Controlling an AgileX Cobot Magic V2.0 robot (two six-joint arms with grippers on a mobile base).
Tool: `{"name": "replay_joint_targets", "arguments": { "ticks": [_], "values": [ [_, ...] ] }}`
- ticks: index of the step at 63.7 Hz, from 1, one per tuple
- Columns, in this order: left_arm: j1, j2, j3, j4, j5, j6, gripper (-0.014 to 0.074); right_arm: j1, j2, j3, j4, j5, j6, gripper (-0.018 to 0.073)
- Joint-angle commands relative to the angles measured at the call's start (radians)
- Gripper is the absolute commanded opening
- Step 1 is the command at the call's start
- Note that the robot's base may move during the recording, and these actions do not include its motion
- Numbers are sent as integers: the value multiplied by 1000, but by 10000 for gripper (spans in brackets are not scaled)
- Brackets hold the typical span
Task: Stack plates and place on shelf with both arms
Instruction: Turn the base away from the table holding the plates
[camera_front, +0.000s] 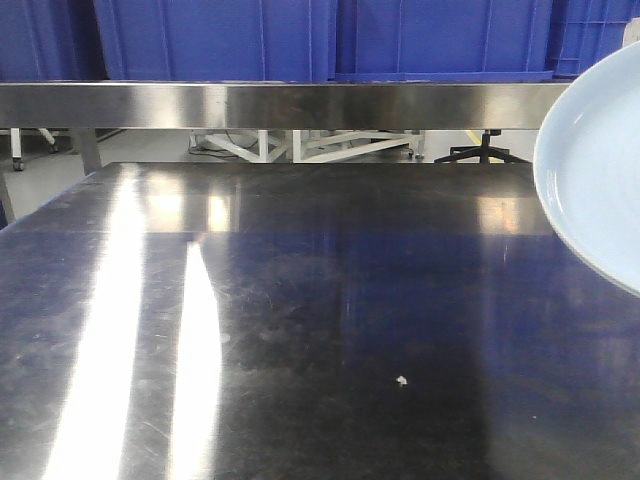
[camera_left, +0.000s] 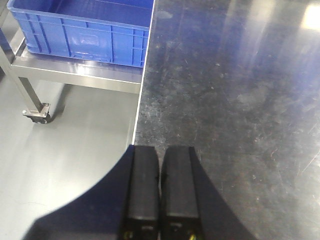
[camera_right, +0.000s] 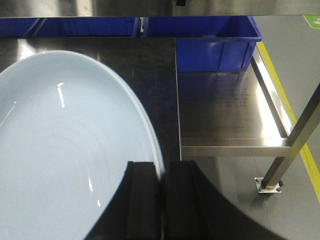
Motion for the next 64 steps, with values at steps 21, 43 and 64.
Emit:
{"name": "replay_joint_targets", "arguments": {
  "ticks": [21, 43, 64],
  "values": [
    [-8, -4, -28, 1, -68, -6, 94, -5, -2, -31, -10, -97, 0, 57],
    [-8, -4, -28, 1, -68, -6, 94, -5, -2, -31, -10, -97, 0, 57],
    [-8, -4, -28, 1, -68, -6, 94, -5, -2, -31, -10, -97, 0, 57]
  ]
}}
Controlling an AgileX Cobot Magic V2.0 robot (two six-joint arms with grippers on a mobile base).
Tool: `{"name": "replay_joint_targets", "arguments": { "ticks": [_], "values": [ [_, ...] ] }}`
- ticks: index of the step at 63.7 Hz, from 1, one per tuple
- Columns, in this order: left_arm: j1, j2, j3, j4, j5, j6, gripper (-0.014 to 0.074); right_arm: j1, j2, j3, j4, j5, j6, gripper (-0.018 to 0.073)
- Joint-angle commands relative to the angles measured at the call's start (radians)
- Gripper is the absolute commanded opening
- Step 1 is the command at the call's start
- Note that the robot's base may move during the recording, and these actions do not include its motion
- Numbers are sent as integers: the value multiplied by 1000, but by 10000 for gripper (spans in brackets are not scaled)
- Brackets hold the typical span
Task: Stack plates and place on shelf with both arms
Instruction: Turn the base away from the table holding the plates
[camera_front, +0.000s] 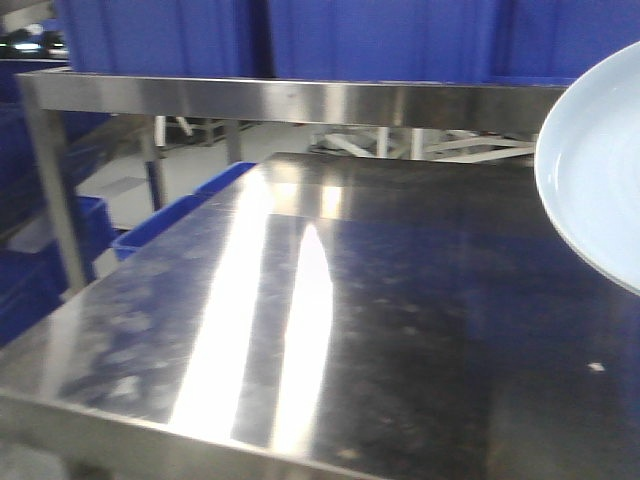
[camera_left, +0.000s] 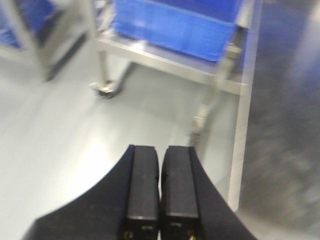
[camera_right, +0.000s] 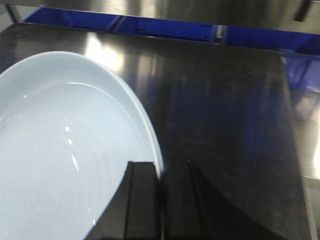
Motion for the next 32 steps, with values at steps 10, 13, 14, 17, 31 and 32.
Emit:
{"name": "replay_joint_targets", "arguments": {
  "ticks": [10, 13, 14, 17, 31, 32],
  "values": [
    [-8, -4, -28, 1, -68, -6, 94, -5, 0, -31, -10, -97, 0, 57],
    [-8, -4, -28, 1, -68, -6, 94, -5, 0, -31, -10, -97, 0, 57],
    [-8, -4, -28, 1, -68, -6, 94, -5, 0, -31, -10, -97, 0, 57],
    [-8, -4, -28, 1, -68, -6, 94, -5, 0, -31, -10, -97, 0, 57],
    [-8, -4, -28, 1, -68, -6, 94, -5, 0, -31, -10, -97, 0, 57],
    [-8, -4, -28, 1, -68, -6, 94, -5, 0, -31, -10, -97, 0, 57]
  ]
}}
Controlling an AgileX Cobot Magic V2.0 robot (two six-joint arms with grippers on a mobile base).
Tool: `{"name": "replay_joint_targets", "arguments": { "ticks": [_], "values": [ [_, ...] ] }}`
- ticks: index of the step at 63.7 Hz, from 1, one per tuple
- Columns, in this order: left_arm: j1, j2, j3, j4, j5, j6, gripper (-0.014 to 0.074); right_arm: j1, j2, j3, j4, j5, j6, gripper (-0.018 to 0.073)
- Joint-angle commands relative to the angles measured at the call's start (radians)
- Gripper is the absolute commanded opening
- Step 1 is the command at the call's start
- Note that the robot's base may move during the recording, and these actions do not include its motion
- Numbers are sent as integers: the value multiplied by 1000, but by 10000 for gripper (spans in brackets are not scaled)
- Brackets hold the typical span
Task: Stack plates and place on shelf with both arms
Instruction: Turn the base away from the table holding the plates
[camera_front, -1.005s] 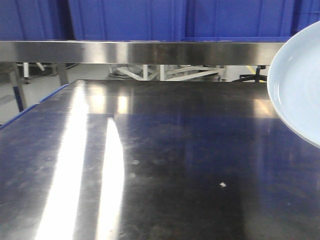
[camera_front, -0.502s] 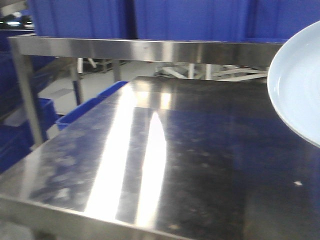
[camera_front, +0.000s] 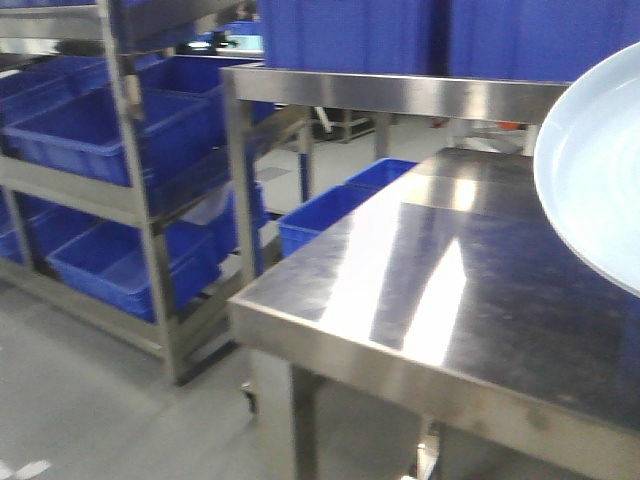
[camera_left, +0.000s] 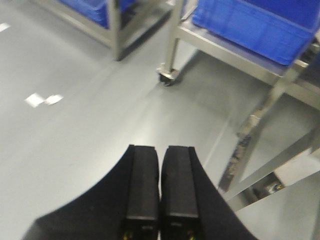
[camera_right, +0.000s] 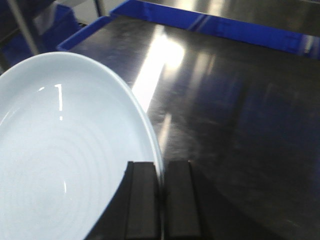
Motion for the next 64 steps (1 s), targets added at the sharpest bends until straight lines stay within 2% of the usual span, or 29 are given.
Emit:
{"name": "replay_joint_targets", "arguments": {
  "ticks": [1, 64],
  "values": [
    [-8, -4, -28, 1, -68, -6, 94, -5, 0, -31, -10, -97, 0, 57],
    [-8, -4, -28, 1, -68, -6, 94, -5, 0, -31, -10, -97, 0, 57]
  ]
}}
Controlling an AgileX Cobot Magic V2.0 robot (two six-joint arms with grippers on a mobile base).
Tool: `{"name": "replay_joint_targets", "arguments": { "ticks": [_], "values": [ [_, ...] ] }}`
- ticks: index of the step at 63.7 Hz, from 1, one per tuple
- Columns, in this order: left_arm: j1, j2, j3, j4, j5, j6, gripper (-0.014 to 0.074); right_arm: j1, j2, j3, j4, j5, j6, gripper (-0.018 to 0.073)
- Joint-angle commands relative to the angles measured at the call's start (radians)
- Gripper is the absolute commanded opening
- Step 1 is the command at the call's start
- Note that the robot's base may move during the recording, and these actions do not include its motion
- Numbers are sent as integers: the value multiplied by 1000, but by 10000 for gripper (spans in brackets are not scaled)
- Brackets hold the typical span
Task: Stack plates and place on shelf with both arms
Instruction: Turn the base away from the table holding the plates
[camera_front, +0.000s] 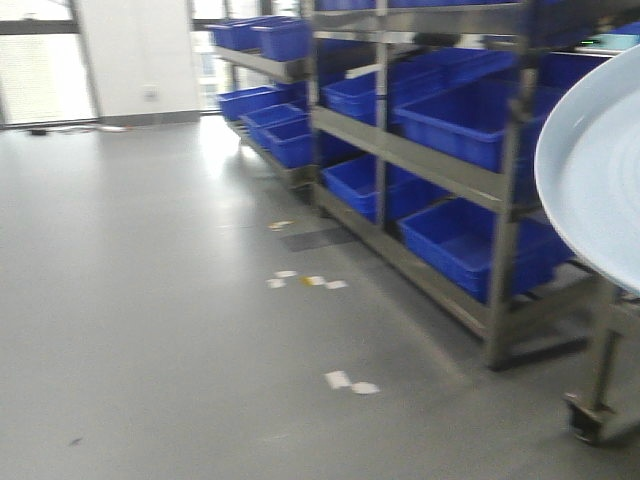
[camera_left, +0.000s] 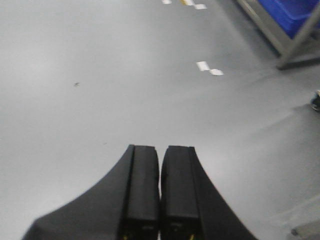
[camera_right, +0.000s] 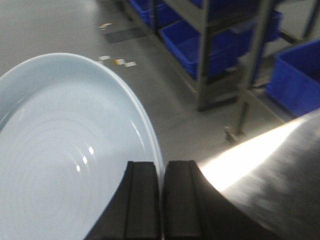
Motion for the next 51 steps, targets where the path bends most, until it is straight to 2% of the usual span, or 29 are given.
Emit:
{"name": "replay_joint_targets", "arguments": {
  "ticks": [1, 51],
  "values": [
    [-8, -4, -28, 1, -68, -6, 94, -5, 0, -31, -10, -97, 0, 57],
    [-8, -4, -28, 1, -68, -6, 94, -5, 0, -31, -10, -97, 0, 57]
  ]
}}
